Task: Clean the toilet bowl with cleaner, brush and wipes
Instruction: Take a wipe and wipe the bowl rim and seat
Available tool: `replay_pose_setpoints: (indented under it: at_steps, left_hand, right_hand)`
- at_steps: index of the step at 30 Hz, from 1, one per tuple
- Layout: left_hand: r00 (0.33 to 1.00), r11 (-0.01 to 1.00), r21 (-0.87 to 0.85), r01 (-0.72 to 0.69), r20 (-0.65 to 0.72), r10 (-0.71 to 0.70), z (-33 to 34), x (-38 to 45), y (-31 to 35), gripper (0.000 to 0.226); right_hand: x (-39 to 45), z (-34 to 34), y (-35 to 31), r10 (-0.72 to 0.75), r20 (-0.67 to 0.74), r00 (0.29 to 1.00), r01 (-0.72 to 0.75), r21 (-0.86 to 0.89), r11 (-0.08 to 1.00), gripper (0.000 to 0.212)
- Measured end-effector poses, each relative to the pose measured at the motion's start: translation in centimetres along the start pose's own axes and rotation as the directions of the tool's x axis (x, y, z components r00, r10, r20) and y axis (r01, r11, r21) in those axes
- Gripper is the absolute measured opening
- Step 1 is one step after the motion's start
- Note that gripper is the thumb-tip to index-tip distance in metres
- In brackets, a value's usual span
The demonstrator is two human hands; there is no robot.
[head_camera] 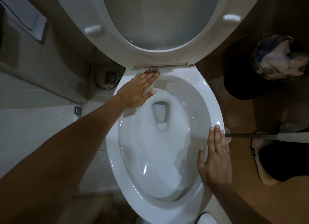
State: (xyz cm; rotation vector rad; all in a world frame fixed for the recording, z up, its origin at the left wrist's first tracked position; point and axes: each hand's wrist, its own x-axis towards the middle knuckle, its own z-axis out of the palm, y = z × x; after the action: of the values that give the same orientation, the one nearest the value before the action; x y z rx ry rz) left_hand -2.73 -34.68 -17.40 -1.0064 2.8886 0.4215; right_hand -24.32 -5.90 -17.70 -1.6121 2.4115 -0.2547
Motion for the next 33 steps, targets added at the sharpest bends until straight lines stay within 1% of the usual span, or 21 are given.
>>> replay_pose_setpoints:
  at_steps: [2, 6, 9, 13, 16, 18, 21, 24, 27, 31, 33]
  left_hand:
    - [1.0, 1.0, -0.011, 0.016, 0.018, -0.016, -0.1, -1.9, -1.1, 0.067]
    - [0.998, 0.999, 0.019, 0.045, 0.038, -0.045, -0.2, -4.4, -1.6, 0.069]
    - [0.998, 0.999, 0.034, 0.037, 0.058, -0.039, -0.4, -3.5, -1.6, 0.07]
    - [0.997, 0.999, 0.02, -0.033, 0.076, 0.031, -0.9, -0.8, -0.8, 0.073]
    - [0.997, 0.997, 0.059, -0.042, 0.07, 0.038, -1.0, 0.5, 0.0, 0.07]
    - [0.997, 0.99, 0.135, -0.042, 0.073, 0.032, -0.8, 0.2, 0.0, 0.062]
    - [0.996, 0.974, 0.227, -0.005, 0.085, -0.015, -1.0, -1.5, -0.4, 0.068]
    - [0.992, 0.97, 0.245, 0.002, 0.119, -0.032, -1.5, -4.0, -1.1, 0.059]
    - [0.983, 0.978, 0.206, -0.013, 0.184, -0.026, -1.9, -6.9, -1.8, 0.07]
    - [0.96, 0.964, 0.251, -0.084, 0.278, 0.011, -2.3, -9.1, -1.9, 0.083]
    - [0.941, 0.942, 0.313, -0.123, 0.337, 0.011, -3.3, -9.0, -1.7, 0.086]
  right_hand:
    - [0.0, 0.0, 0.0, 0.002, 0.001, 1.0, -0.002, 0.002, 1.0, 0.07]
    - [-0.1, -0.1, -0.1, 0.0, 0.002, 1.0, 0.0, 0.009, 1.0, 0.069]
    - [-0.1, -0.1, -0.1, 0.008, 0.007, 1.0, -0.009, 0.01, 1.0, 0.069]
    - [0.0, 0.0, -0.1, 0.006, 0.008, 1.0, -0.006, 0.015, 1.0, 0.069]
    - [-0.1, 0.0, -0.1, 0.011, 0.006, 1.0, -0.012, 0.013, 1.0, 0.069]
    - [-0.1, 0.0, -0.1, 0.01, 0.008, 1.0, -0.01, 0.017, 1.0, 0.069]
    - [-0.1, 0.0, 0.0, 0.005, 0.008, 1.0, -0.005, 0.015, 1.0, 0.069]
    - [-0.1, -0.1, 0.0, 0.006, 0.011, 1.0, -0.006, 0.015, 1.0, 0.069]
    - [-0.1, -0.2, -0.1, 0.01, 0.012, 1.0, -0.01, 0.014, 1.0, 0.07]
    - [0.0, -0.1, -0.1, 0.008, 0.012, 1.0, -0.009, 0.012, 1.0, 0.07]
    - [-0.1, -0.1, -0.1, 0.012, 0.014, 1.0, -0.012, 0.01, 1.0, 0.071]
